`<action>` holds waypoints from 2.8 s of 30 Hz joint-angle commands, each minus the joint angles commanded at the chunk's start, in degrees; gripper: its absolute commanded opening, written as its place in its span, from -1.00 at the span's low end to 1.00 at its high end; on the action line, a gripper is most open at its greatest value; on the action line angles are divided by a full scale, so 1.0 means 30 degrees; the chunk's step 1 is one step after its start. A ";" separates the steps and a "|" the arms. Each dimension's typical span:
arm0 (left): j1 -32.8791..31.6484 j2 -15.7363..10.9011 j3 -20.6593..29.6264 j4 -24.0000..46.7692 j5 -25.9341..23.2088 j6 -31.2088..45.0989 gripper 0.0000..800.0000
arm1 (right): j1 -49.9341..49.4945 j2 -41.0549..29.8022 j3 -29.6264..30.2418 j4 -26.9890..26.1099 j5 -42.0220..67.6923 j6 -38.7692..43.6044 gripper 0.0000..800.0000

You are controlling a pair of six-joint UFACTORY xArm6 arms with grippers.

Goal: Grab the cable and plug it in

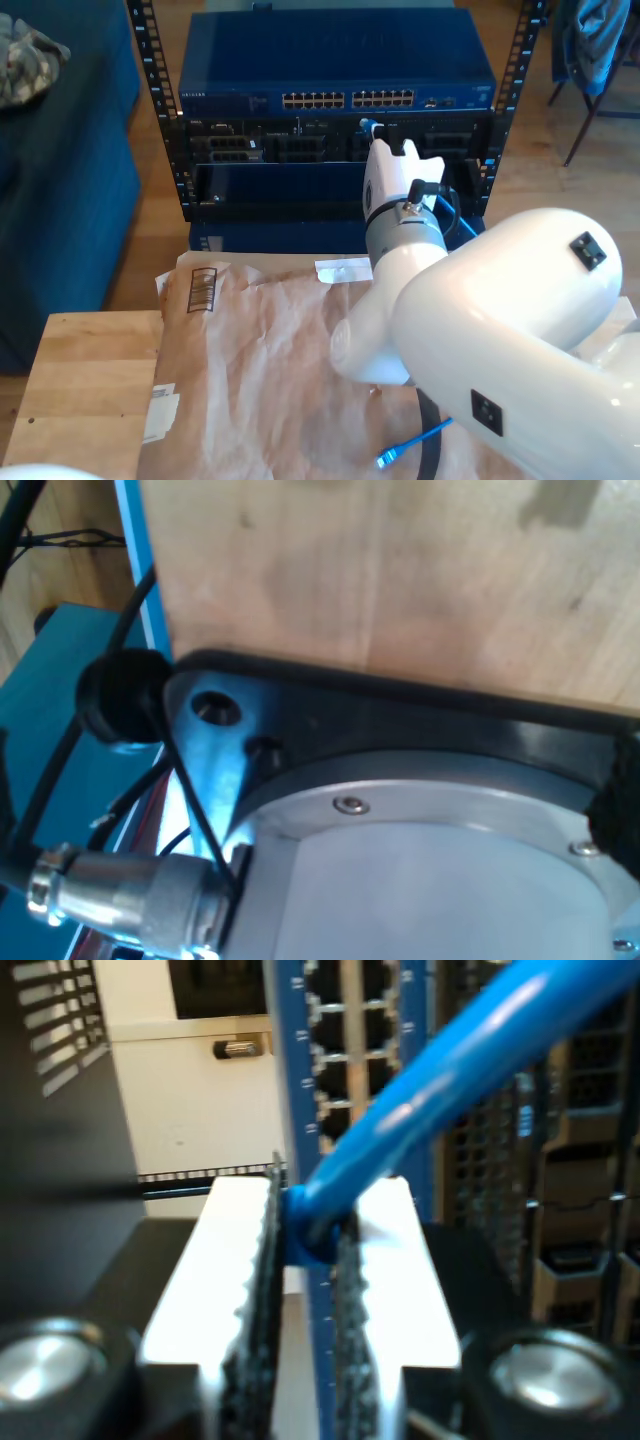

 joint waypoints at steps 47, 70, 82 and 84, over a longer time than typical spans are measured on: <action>0.0000 0.0000 0.0000 0.0000 -0.0029 0.0000 1.00 | -0.0498 0.6593 -0.7736 0.5099 -0.4190 -0.3106 -1.00; 0.0000 0.0000 0.0000 0.0000 -0.0029 0.0000 1.00 | -0.0967 0.6564 -0.8264 0.5245 -0.2139 -0.3985 -1.00; 0.0000 0.0000 0.0000 0.0000 -0.0029 0.0000 1.00 | -0.0967 0.6535 -0.8440 0.5187 -0.2051 -0.3956 -1.00; 0.0000 0.0000 0.0000 0.0000 -0.0029 0.0000 1.00 | -0.0967 0.6535 -0.8469 0.5187 -0.1993 -0.3956 -1.00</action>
